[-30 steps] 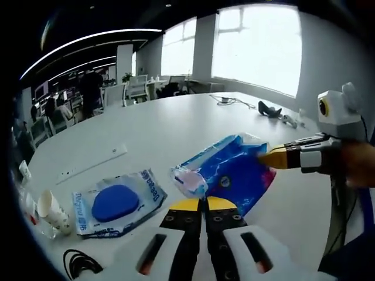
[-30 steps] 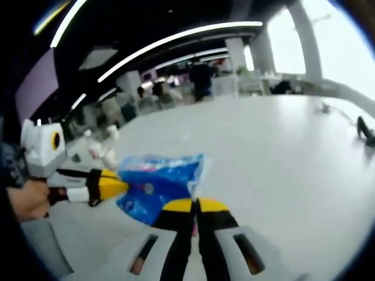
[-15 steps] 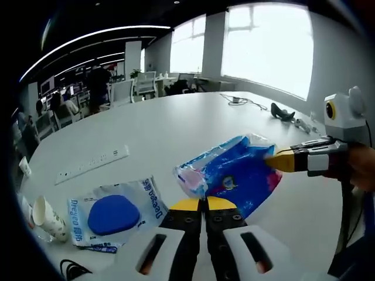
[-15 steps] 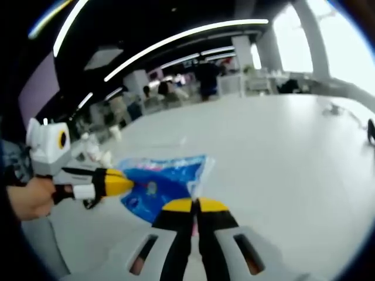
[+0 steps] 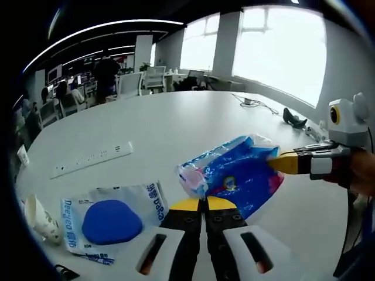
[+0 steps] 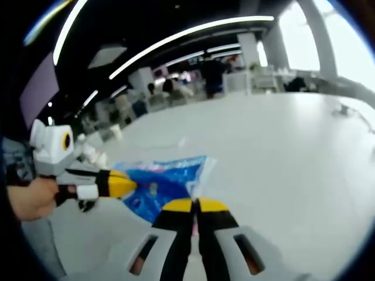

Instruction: Arrange the tabletop items into an orderly group along one side of the table until the central work area is clear of visible clutter.

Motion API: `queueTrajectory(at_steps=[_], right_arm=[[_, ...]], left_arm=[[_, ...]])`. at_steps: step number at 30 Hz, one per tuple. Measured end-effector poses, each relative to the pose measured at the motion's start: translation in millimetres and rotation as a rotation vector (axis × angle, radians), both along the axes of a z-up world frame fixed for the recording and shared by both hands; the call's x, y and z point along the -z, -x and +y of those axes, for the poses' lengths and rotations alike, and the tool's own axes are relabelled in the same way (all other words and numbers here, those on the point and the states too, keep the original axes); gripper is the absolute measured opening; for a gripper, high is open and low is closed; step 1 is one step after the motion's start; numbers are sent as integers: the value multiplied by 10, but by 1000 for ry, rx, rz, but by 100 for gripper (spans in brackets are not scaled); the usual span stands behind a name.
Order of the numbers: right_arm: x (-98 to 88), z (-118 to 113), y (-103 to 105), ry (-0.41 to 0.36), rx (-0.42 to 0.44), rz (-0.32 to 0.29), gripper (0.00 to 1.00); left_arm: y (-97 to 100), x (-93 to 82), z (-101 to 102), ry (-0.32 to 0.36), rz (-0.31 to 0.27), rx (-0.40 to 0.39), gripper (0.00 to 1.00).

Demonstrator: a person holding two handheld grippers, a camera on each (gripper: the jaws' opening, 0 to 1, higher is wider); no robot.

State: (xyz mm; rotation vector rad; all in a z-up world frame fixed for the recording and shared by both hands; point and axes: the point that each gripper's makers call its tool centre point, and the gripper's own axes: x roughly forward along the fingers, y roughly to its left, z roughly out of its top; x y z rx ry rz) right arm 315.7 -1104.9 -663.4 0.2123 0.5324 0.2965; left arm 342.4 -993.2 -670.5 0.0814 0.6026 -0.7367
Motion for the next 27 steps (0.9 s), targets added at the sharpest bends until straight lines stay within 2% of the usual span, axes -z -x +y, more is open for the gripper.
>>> queueTrajectory(at_steps=[14,27], right_arm=[[112,-69,-262,-7,-24,14,0],[358,-66,-407,-10,-58,64,0]], left_arm=[[-260,108,-72,4,11,-20,0],[-358,366,-73,-32,53,-51,0]])
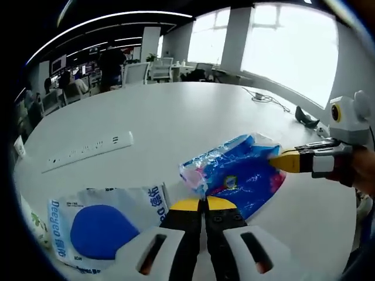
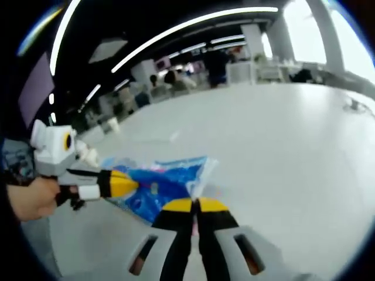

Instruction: Arrange the tabletop items into an orderly group along one side of the table until the central work area is clear of visible clutter.

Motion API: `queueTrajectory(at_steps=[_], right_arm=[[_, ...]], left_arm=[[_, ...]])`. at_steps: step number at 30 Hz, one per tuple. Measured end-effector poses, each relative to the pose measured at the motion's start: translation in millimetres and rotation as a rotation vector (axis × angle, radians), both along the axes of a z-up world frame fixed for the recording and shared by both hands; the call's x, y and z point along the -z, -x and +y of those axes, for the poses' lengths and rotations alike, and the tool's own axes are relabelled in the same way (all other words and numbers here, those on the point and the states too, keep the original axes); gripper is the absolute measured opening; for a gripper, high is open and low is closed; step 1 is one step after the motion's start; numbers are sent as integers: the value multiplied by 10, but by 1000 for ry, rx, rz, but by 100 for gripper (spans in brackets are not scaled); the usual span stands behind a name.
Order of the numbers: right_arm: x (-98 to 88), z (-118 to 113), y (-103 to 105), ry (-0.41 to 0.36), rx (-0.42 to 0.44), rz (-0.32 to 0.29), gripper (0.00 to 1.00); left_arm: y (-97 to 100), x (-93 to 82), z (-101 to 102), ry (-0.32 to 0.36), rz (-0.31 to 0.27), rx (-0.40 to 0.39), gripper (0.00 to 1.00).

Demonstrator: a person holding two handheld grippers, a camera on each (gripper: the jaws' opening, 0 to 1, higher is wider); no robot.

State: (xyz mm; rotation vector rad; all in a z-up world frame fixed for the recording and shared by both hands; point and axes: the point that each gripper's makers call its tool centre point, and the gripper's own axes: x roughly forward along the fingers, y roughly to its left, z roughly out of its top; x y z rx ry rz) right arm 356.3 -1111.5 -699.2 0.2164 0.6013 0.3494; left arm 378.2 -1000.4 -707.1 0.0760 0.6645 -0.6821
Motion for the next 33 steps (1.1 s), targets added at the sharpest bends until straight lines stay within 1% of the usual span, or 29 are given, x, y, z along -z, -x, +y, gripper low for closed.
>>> queueTrajectory(at_steps=[3,8,12,16,20,33], right_arm=[[59,3,-18,2,-6,10,0],[70,-9,-38,-1,-4,13,0],[119,-4,-58,1,-11,22,0],[140,-4,-52,0,-10,24,0],[160,-4,-47,-2,-10,30,0],[207,-9,-41,-3,-8,42,0]], left_arm=[[-9,46,15,-9,6,-3,0],[-28,47,12,-7,-2,-10,1],[-23,70,16,-15,-2,-14,1],[-20,72,22,-32,-19,-10,1],[2,114,24,-39,-7,-12,1],[-4,131,42,-39,0,-33,2]])
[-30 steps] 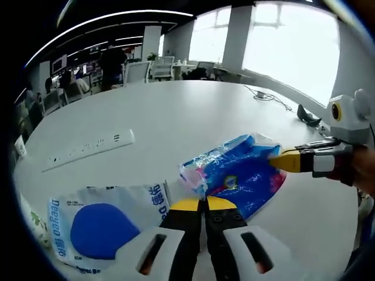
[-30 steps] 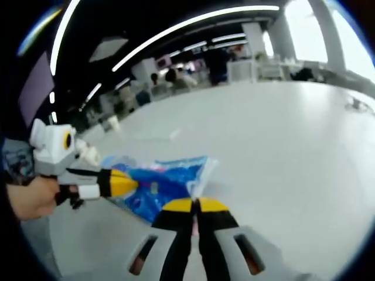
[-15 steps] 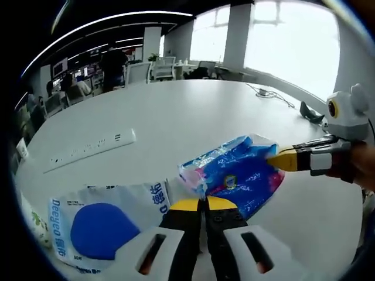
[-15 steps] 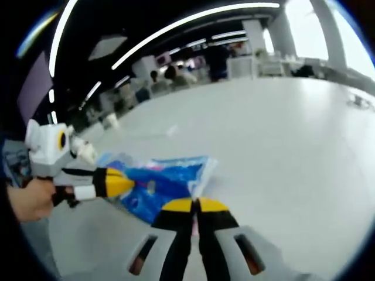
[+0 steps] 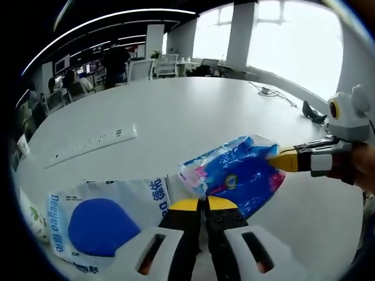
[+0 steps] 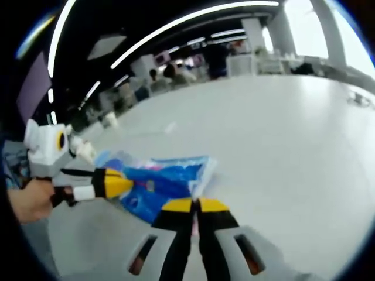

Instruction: Arrange the tabletop items into an orderly group along one side of the table until the central work area is clear of visible clutter.

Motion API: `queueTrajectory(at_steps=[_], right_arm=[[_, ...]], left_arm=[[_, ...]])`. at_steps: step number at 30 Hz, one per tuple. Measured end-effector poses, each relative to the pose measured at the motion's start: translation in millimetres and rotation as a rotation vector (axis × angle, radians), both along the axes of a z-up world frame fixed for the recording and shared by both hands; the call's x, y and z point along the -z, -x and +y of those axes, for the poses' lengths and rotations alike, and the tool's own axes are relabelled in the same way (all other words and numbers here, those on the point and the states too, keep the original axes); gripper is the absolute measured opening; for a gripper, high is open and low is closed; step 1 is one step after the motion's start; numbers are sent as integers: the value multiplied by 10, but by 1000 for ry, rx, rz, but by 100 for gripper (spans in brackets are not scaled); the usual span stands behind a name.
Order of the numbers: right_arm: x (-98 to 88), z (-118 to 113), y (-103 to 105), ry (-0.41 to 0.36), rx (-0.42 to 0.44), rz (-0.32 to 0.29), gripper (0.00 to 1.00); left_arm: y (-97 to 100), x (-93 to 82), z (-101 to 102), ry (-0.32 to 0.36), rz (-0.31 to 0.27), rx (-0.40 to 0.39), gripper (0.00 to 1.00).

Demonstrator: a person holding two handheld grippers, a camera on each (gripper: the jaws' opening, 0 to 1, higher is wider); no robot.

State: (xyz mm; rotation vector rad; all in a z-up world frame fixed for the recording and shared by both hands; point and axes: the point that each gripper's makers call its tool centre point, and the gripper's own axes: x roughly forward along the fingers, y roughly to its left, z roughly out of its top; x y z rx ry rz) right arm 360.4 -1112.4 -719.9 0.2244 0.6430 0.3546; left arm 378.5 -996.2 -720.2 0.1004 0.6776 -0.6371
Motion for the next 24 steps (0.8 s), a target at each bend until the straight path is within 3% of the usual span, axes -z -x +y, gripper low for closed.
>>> queueTrajectory(at_steps=[20,24], right_arm=[[10,-93,2,18,27,-2,12],[-7,-112,15,30,33,-11,19]], left_arm=[[-60,-87,102,-10,-24,-42,12],[-45,-148,55,12,-39,-38,21]])
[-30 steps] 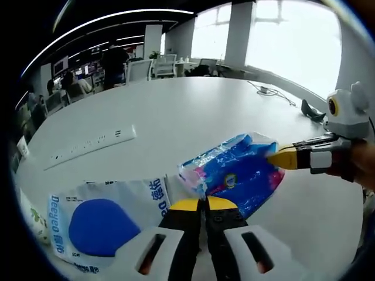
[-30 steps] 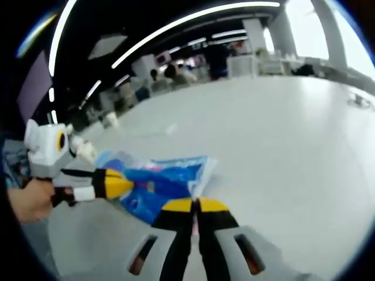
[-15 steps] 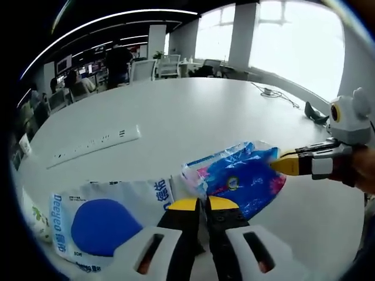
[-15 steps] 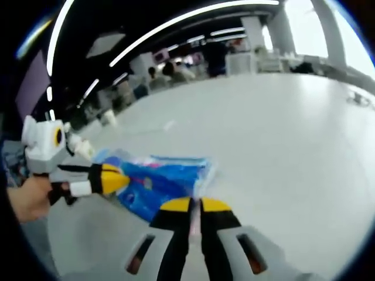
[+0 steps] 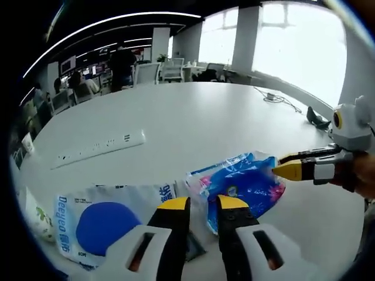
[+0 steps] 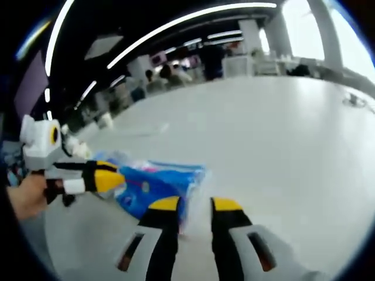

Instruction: Arrange the tabletop items into an orderly group along one side of the table until the central work area is clear of visible clutter.

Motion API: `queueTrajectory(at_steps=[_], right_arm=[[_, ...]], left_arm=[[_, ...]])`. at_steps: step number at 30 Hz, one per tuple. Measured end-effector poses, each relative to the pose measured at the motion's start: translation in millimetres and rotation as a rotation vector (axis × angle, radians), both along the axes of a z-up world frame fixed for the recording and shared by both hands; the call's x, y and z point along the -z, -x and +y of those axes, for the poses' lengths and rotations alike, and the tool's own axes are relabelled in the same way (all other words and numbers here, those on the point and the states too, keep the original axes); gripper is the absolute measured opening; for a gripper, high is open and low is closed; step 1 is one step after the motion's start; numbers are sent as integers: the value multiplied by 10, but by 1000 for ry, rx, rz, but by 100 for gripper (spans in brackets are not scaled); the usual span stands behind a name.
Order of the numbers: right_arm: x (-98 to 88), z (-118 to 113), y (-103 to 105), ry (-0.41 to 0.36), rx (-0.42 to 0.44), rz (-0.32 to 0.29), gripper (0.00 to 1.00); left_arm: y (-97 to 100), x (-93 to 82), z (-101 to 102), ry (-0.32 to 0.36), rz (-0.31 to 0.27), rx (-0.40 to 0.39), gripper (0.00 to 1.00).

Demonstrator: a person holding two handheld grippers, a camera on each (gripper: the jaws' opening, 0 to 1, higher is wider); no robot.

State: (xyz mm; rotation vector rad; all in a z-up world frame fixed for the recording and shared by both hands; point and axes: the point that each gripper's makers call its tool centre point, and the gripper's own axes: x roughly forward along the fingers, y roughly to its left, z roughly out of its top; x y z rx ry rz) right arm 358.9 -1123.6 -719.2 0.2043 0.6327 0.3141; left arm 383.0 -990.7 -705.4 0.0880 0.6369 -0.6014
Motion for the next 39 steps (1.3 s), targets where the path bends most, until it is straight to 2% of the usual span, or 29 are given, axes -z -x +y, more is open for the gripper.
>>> queueTrajectory(at_steps=[8,11,12,13,15,16,19,30,39], right_arm=[[-131,-1,61,-2,10,-41,27],[-181,-5,94,3,13,-51,30],[-196,-6,105,3,13,-55,31],[-220,-8,122,3,14,-59,32],[-265,-6,163,3,17,-65,33],[-281,-7,175,5,17,-69,34],[-348,12,234,5,16,-82,35],[-615,142,496,-4,3,-128,37],[-813,213,740,-9,3,-160,42]], left_arm=[[34,-84,18,-14,-39,2,42],[57,-173,-34,53,-46,-3,51],[68,-233,-63,106,-51,-11,57],[76,-263,-69,126,-57,-11,62],[118,-289,-44,133,-56,-9,74],[147,-297,-29,132,-53,-6,77],[234,-330,54,119,-46,-10,79],[501,-641,456,117,-107,-59,85],[665,-859,635,120,-141,-75,89]])
